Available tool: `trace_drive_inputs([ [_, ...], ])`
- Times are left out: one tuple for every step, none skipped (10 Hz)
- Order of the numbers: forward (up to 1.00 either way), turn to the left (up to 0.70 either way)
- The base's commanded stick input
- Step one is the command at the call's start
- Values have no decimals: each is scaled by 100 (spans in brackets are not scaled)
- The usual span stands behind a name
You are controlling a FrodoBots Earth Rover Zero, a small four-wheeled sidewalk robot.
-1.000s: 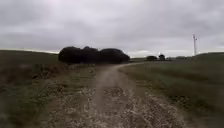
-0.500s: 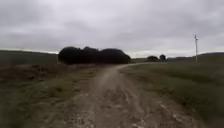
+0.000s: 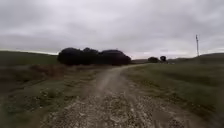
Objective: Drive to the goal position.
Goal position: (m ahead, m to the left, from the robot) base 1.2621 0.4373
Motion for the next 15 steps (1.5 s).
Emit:
trace_drive_inputs([
  [70, 0],
  [70, 0],
  [70, 0],
  [70, 0],
  [70, 0],
  [70, 0],
  [70, 0],
  [70, 0],
  [70, 0],
  [70, 0],
  [70, 0],
  [70, 0],
  [70, 0],
  [70, 0],
  [70, 0],
])
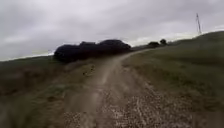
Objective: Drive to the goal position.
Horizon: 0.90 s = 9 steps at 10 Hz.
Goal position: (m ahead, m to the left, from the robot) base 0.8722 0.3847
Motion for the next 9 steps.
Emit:
trace_drive_inputs([
  [70, 0],
  [70, 0],
  [70, 0],
  [70, 0],
  [70, 0],
  [70, 0],
  [70, 0],
  [70, 0],
  [70, 0],
])
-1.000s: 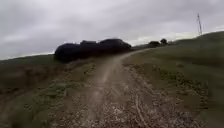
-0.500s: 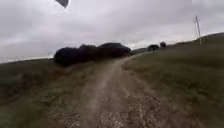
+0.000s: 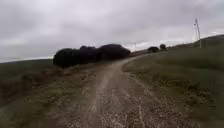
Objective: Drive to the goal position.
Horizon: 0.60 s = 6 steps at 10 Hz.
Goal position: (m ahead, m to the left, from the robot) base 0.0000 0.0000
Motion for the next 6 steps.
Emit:
trace_drive_inputs([
  [70, 0],
  [70, 0],
  [70, 0],
  [70, 0],
  [70, 0],
  [70, 0],
])
